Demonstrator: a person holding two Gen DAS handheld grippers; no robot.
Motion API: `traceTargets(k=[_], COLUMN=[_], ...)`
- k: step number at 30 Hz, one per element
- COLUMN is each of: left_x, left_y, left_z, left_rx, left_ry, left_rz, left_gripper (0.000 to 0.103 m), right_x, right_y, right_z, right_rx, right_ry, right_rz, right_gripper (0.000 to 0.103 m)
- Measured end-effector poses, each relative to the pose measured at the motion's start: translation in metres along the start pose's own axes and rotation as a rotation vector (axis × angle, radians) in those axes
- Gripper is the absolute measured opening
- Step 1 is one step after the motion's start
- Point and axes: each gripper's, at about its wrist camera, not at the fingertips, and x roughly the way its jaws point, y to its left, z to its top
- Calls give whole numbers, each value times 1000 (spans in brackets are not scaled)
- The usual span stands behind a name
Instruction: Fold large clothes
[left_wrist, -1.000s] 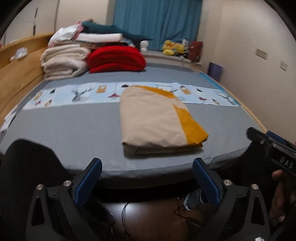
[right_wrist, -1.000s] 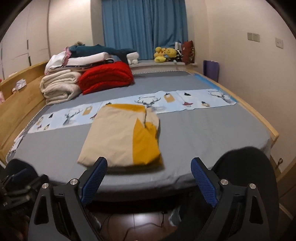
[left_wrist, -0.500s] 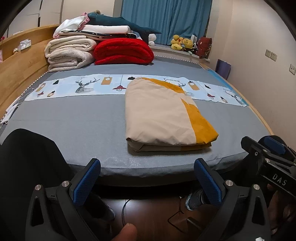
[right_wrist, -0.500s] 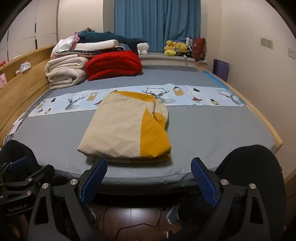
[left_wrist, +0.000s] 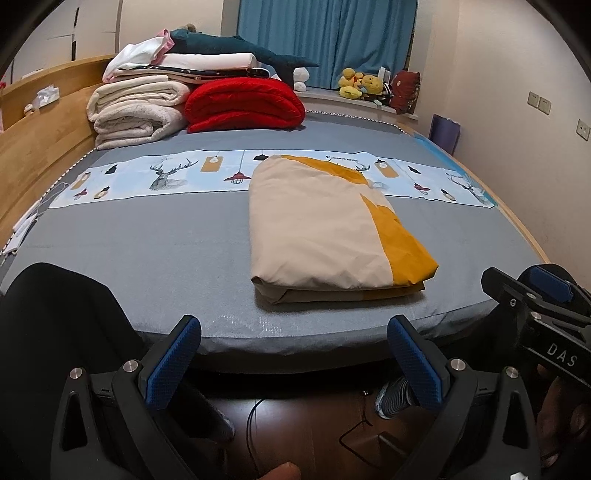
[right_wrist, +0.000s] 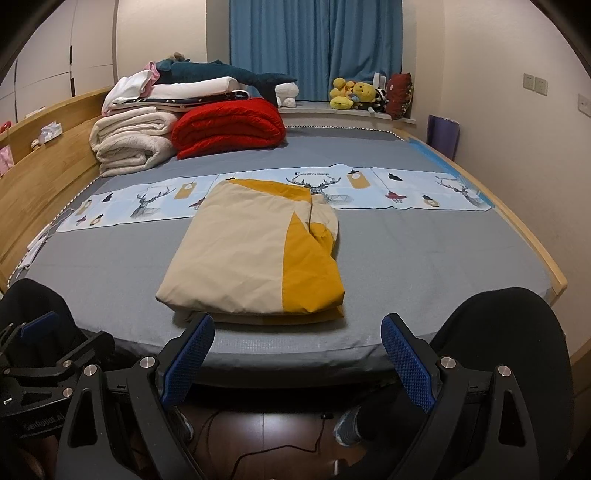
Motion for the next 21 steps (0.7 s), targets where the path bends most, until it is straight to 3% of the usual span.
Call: traceTargets(k=[21], left_x=[1], left_y=[-1], left_z=[0], left_rx=[6], left_ry=[9], left_rz=[1], left_gripper=[100], right_x=[0], right_y=[2], right_z=[0], right_rx=[0], right_ry=[0], right_rz=[-2], right_gripper=[92])
